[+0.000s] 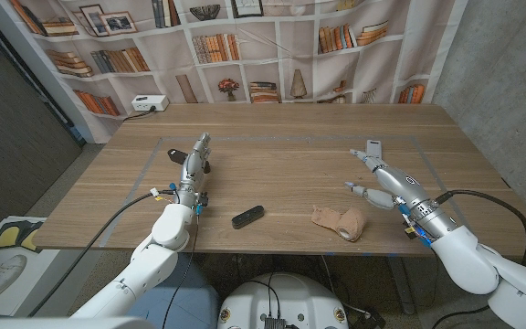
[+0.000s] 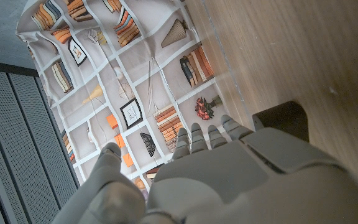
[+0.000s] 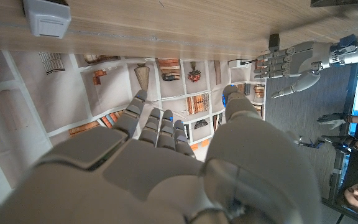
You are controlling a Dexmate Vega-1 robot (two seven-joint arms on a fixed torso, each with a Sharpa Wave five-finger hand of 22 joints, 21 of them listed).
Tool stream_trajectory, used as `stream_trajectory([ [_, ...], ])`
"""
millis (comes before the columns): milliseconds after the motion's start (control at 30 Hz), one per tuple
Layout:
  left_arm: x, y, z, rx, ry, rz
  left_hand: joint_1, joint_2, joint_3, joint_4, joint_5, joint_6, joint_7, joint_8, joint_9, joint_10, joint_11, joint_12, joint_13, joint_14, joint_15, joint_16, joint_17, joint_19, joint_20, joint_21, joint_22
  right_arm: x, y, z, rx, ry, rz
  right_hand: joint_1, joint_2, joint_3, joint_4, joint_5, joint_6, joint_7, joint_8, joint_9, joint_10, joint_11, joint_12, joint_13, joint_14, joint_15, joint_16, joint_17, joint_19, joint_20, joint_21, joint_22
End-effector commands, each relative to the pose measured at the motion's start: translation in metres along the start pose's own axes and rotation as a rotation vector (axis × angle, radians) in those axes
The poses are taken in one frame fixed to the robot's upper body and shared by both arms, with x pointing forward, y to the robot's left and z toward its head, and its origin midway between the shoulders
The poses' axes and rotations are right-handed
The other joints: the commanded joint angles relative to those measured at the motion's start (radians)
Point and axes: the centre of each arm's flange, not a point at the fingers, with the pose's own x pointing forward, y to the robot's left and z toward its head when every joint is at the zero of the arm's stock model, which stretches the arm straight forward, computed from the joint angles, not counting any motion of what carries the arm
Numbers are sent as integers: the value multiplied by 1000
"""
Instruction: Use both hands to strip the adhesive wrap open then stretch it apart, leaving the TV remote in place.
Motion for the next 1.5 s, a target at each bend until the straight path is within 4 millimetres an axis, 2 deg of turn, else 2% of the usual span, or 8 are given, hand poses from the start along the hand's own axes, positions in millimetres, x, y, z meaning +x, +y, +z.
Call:
stream_trajectory([
  [33,0,1,-2,-1,0,-4,-2,12,9,0,4,7,-3,0,3,8,2,-1,2,7,-2,-4,2,5,7,4,3,-5,4,8,-12,-10,33,19,-4,15,3,26,-7,14,2,5,5,0,0,3,10,-7,2,6,2,1,-1,2],
  [367,0,1,1,-32,-6,-2,-3,12,9,0,4,7,-3,0,3,12,-8,-2,2,8,-3,-4,2,5,7,4,3,-8,7,12,-15,-6,33,30,-9,25,5,52,-13,15,-1,5,-1,-1,-3,4,3,-4,-1,9,-2,1,-3,2],
  [900,0,-1,-1,-40,-11,-2,-3,12,9,1,4,7,-2,-1,3,12,-2,-3,2,8,-2,-4,2,5,6,3,3,-20,17,30,-62,6,43,47,-17,42,6,92,-13,21,0,5,-7,3,-4,5,-6,5,-4,11,-8,9,-4,1],
  [1200,0,-1,1,-42,-16,-5,-3,12,9,1,4,7,-2,-1,3,12,-1,-4,2,7,-2,-5,2,6,4,3,3,-24,16,34,-87,28,28,58,-22,53,6,117,-13,26,0,6,-9,8,-4,7,-10,10,-6,13,-10,10,-4,1],
  [1500,-2,4,2,-40,-20,2,-3,12,10,0,4,8,-3,-1,3,13,-2,-4,3,7,-2,-5,2,6,6,3,3,-27,21,41,-101,35,12,69,-29,66,8,148,-6,24,2,6,-9,5,-2,8,-31,-2,-12,14,-21,8,-6,1],
])
